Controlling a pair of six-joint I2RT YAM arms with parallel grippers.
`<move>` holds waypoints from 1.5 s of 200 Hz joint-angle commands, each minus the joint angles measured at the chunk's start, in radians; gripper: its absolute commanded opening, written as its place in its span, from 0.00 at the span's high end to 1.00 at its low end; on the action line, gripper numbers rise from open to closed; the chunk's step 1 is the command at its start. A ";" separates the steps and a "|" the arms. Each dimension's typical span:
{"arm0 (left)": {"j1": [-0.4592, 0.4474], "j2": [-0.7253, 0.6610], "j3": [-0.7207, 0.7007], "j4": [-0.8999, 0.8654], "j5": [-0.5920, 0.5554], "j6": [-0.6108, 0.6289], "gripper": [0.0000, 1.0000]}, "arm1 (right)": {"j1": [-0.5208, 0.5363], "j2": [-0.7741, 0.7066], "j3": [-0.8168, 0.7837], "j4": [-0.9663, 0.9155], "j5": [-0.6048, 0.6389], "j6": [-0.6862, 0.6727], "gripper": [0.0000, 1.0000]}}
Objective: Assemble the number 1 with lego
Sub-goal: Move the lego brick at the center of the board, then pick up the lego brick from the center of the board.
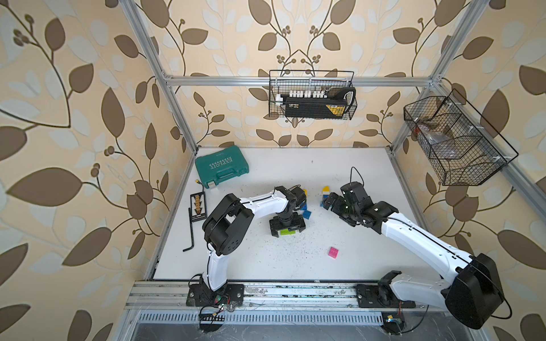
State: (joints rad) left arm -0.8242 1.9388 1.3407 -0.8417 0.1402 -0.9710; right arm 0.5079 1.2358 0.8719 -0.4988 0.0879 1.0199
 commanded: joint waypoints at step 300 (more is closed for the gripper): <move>-0.104 -1.380 -0.806 0.167 -0.374 -0.238 0.01 | 0.302 0.151 -0.112 -0.349 -0.010 0.207 0.25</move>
State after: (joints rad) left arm -0.9184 0.5365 0.5098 -0.6388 -0.2089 -1.1923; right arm 0.8024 1.3495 0.7448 -0.8234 0.0517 1.1973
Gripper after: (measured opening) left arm 0.988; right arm 0.769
